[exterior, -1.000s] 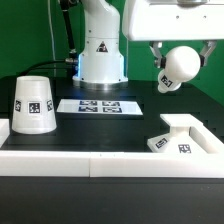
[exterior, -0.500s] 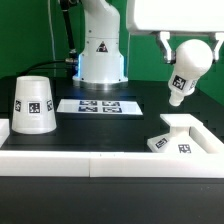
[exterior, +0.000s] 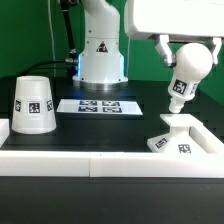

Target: Assemble lamp

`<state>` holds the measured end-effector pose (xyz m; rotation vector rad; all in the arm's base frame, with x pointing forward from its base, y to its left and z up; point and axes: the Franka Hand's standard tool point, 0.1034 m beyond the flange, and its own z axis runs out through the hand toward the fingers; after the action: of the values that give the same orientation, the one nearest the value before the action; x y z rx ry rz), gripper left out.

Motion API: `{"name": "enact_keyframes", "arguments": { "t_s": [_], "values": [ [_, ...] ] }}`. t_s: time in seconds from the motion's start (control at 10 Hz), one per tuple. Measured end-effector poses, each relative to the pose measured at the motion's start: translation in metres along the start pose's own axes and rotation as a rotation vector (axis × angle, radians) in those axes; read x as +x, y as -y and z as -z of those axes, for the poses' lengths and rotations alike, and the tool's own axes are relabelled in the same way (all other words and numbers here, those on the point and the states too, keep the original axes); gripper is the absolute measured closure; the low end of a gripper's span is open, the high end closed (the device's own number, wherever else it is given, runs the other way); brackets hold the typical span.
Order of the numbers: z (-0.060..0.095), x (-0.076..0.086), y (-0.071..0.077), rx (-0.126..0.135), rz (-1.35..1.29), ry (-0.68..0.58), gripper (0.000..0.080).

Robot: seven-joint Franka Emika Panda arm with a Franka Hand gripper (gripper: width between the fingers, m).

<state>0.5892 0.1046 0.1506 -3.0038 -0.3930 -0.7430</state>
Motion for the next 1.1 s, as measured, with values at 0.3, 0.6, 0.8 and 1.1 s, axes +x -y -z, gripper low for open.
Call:
{"name": "enact_keyframes", "arguments": {
  "t_s": [0.3,0.6,0.8,1.1],
  "values": [
    [-0.0029,-0.0014,-0.0020,-0.003,-0.004,-0.008,0.0220],
    [-0.0052,-0.0017,0.0033,0.001,0.000,-0.020,0.0220],
    [-0.0070,-0.0018,0.0019,-0.005,0.002,-0.061,0.0220],
    [-0.0066,0.0004,0.0029,-0.007,0.006,-0.085,0.0220]
  ]
}}
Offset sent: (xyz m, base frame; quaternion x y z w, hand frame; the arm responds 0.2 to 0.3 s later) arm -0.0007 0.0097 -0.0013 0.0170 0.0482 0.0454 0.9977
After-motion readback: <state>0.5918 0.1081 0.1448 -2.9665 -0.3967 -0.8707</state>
